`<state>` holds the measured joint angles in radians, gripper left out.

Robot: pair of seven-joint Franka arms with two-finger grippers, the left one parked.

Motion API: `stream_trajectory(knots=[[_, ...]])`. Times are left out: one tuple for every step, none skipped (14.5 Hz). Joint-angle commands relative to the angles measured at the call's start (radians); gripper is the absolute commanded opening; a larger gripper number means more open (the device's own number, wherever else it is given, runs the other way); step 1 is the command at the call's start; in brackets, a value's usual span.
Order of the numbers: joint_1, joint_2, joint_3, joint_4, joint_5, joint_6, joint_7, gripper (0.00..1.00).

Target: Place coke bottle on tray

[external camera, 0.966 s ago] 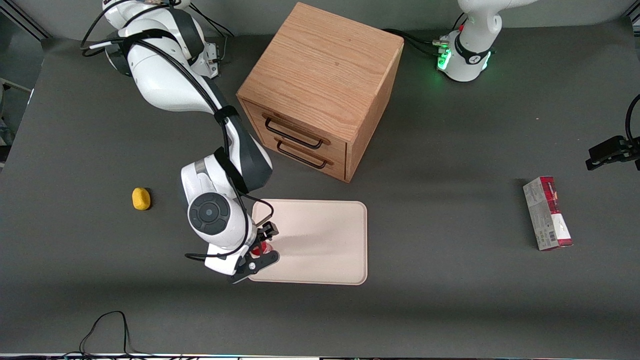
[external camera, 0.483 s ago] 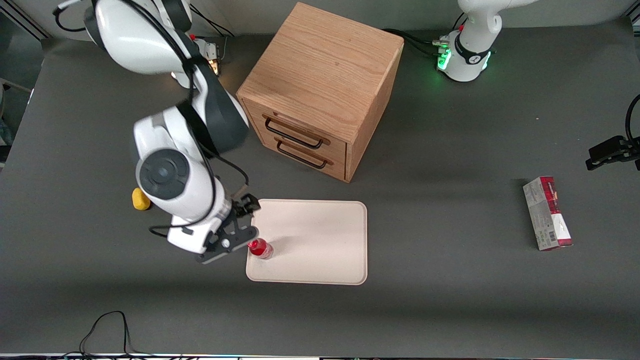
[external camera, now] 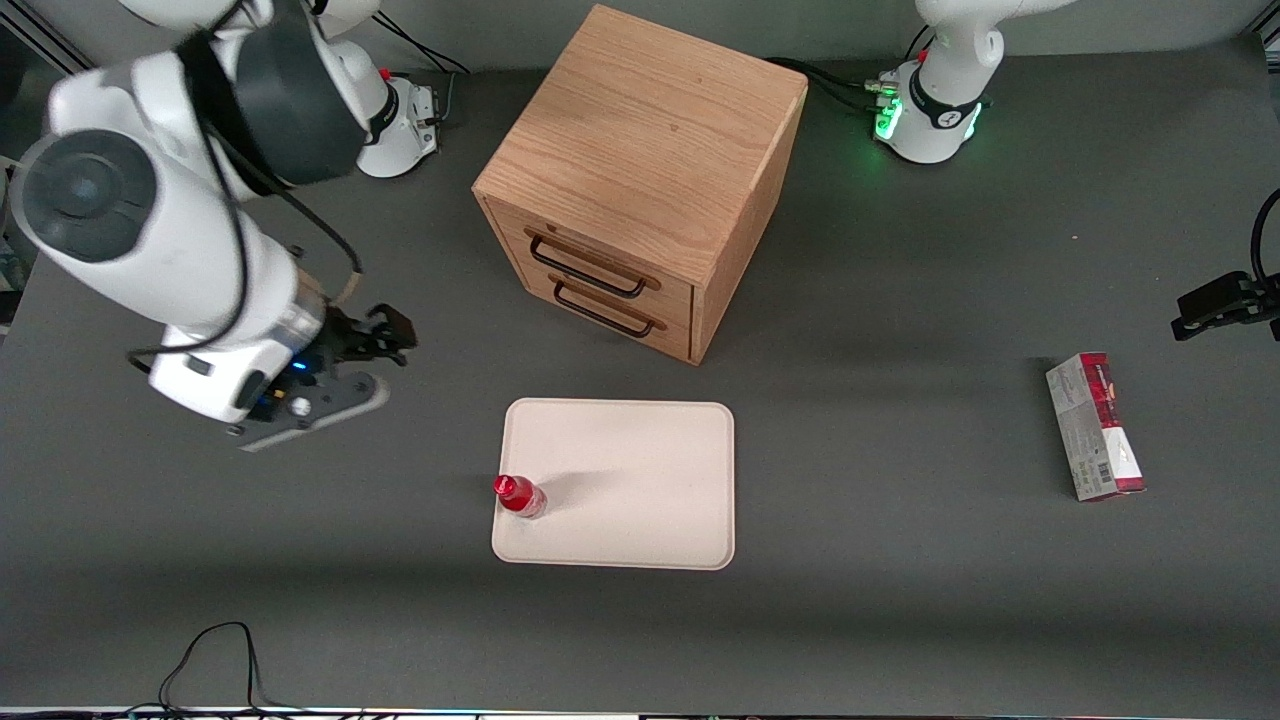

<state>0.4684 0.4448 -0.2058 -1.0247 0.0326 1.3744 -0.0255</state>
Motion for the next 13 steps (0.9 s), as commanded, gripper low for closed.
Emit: stream_trajectory(knots=[[0.010, -0.207, -0.056, -0.291, 0.001, 0.083, -0.004, 1.00], [0.010, -0.256, -0.084, -0.357, 0.001, 0.112, -0.007, 1.00], [0.010, -0.305, -0.113, -0.427, 0.001, 0.147, -0.008, 1.00], [0.007, -0.354, -0.125, -0.490, 0.001, 0.182, -0.008, 1.00], [-0.031, -0.386, -0.121, -0.536, 0.000, 0.207, -0.008, 1.00], [-0.084, -0.408, -0.107, -0.573, 0.001, 0.216, -0.013, 1.00], [-0.117, -0.426, -0.086, -0.593, 0.001, 0.222, -0.036, 1.00], [-0.163, -0.443, -0.069, -0.612, 0.001, 0.232, -0.054, 1.00], [-0.218, -0.460, -0.034, -0.630, 0.001, 0.235, -0.074, 1.00], [-0.282, -0.478, 0.014, -0.647, 0.001, 0.236, -0.088, 1.00], [-0.348, -0.491, 0.069, -0.652, 0.000, 0.233, -0.097, 1.00], [-0.408, -0.497, 0.116, -0.650, 0.000, 0.227, -0.108, 1.00], [-0.445, -0.498, 0.146, -0.649, 0.000, 0.227, -0.110, 1.00]])
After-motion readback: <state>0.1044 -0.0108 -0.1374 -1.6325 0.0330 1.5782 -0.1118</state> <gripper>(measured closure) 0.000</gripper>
